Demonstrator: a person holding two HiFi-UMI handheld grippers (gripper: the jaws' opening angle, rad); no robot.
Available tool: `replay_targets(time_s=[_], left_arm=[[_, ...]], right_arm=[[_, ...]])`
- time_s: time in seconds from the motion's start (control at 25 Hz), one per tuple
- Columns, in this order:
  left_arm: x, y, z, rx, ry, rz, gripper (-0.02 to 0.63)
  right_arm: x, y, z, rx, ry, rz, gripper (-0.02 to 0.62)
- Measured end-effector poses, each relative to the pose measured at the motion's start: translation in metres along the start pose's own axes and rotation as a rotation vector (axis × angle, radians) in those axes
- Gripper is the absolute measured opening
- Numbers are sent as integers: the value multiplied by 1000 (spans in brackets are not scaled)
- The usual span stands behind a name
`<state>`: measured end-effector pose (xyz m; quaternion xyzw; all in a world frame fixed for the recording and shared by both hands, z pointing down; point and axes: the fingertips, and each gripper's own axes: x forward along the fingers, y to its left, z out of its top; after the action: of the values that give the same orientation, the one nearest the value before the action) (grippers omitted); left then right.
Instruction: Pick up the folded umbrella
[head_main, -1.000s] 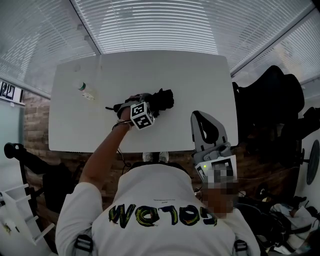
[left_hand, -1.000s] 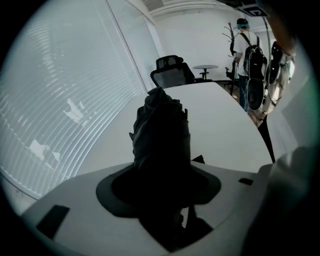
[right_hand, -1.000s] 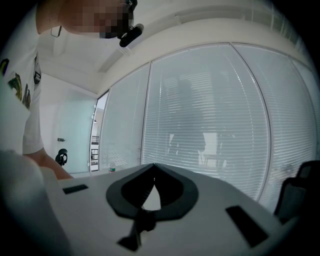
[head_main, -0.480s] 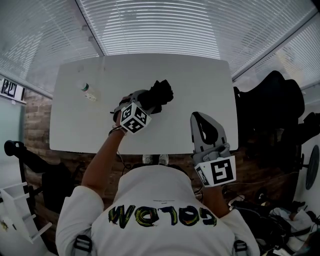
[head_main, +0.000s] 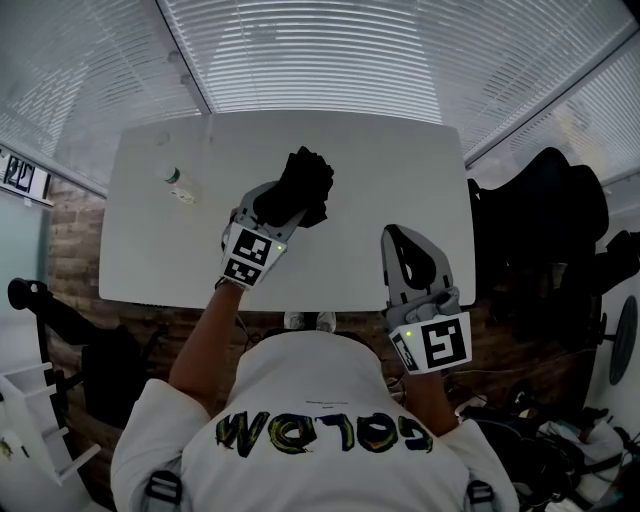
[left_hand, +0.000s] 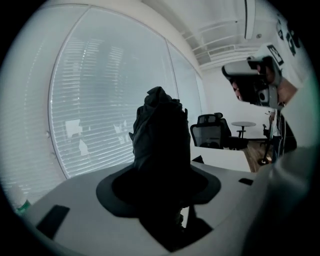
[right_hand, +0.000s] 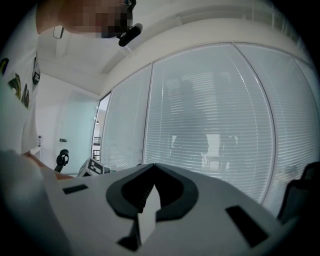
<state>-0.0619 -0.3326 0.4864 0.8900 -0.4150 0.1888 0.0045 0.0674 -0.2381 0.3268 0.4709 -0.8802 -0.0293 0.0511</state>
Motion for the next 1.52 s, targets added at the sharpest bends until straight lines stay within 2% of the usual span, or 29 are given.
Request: replay_targets(time_s=[0.24,0.52,0.68,1.12,1.52], left_arm=[[-37,9,39,-165,-181,25,243],[-90,15,74,-213,-322,58,244],[-103,8,93,-255,-396,59,245],[-166,2,126,-265,-517,123,246],[-181,1,124,-281,-528,145,247]], right_arm=[[1,1,-1,-1,-1,3,12],[3,13,5,-7,-4,8,12],[4,4,1,-8,1,14,12],[3,9,1,-12,3,27,12],[6,14,3,-27,14,43,11]])
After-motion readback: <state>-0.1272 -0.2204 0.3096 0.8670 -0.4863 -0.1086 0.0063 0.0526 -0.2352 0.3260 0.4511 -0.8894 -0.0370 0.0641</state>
